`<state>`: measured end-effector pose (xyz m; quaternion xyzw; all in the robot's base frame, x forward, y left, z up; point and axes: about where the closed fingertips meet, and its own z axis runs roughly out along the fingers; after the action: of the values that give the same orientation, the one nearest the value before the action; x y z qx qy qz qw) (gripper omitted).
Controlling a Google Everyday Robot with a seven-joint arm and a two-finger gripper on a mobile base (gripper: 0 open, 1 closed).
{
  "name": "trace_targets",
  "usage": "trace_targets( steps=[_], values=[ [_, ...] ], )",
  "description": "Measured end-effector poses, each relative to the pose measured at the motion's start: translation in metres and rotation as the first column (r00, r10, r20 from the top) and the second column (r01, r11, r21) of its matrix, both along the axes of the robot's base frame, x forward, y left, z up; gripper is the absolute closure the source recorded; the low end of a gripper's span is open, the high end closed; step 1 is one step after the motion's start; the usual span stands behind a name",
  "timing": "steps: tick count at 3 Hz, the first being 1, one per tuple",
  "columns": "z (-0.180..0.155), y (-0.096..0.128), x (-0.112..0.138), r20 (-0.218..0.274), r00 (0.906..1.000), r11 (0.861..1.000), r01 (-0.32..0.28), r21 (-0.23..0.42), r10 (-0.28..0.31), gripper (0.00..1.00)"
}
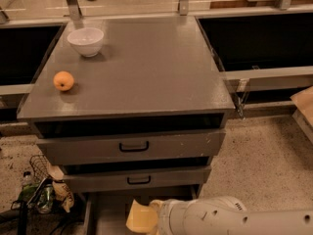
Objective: Place sponge into bottom drawer
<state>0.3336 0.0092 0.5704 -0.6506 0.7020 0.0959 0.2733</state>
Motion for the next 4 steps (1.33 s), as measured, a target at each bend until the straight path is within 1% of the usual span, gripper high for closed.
trace_targets(
  steps=[1,2,3,4],
  values=[
    [-0.062,0.011,-0.012,-0.043,0.9987,0.999,-0.027,0.018,0.028,1.0],
    [-0.062,0.011,-0.012,-0.043,0.9987,0.999,-0.027,0.018,0.028,1.0],
    [-0.09,0.006,-0.013,-0.041,0.9989,0.999,0.023,0.045,-0.021,1.0],
    [-0.123,0.004,-0.009,-0.069,0.9949,0.996,0.076,0.037,-0.074,1.0]
  ],
)
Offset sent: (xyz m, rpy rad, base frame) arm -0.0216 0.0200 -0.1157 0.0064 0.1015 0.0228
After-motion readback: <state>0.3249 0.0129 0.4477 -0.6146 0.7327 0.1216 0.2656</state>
